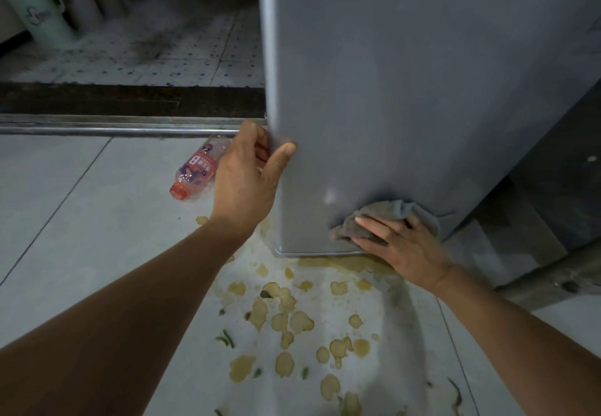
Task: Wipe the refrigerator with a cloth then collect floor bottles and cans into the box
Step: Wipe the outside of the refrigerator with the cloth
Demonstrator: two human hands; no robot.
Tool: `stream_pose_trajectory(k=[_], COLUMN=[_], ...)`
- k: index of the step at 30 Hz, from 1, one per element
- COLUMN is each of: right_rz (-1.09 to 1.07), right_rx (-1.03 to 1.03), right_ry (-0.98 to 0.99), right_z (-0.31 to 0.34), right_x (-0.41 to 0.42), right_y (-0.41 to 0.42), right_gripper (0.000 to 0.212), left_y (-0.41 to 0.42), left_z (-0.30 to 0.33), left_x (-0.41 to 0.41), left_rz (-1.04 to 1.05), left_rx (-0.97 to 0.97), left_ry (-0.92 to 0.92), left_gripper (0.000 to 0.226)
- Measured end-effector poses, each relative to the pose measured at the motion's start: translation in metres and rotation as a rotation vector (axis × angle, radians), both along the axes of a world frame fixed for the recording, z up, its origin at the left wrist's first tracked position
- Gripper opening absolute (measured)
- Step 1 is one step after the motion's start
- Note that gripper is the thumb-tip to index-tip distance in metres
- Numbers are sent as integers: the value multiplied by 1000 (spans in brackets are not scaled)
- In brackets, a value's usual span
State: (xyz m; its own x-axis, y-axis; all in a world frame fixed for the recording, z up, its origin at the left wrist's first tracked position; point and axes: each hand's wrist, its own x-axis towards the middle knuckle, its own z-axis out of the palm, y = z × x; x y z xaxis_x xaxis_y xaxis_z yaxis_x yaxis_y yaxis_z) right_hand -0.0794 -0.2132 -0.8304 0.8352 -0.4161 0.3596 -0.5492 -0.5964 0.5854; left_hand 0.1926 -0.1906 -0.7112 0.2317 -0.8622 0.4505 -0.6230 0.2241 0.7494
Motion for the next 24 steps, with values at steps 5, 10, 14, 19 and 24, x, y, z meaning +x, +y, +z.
stream_pose_trajectory(k=[5,10,14,19,24], right_rz=[6,-270,-378,-407,-629], right_rx=[-205,-246,-65,16,-32], right_ry=[-320,-702,-825,-1198,-1344], right_z=[45,28,-2,35,36], right_x=[3,3,16,16,23], right_y=[-3,6,22,11,2], right_gripper=[19,28,48,42,33], left_y=[3,2,2,2,2], left_z=[-1,-3,-3,-4,-8], left_x=[-3,-3,-3,-3,-5], left_rz=[11,51,53,45,58], left_rx=[-3,0,9,7,-18], left_ry=[30,14,3,13,24], left_gripper=[38,33,33,36,36])
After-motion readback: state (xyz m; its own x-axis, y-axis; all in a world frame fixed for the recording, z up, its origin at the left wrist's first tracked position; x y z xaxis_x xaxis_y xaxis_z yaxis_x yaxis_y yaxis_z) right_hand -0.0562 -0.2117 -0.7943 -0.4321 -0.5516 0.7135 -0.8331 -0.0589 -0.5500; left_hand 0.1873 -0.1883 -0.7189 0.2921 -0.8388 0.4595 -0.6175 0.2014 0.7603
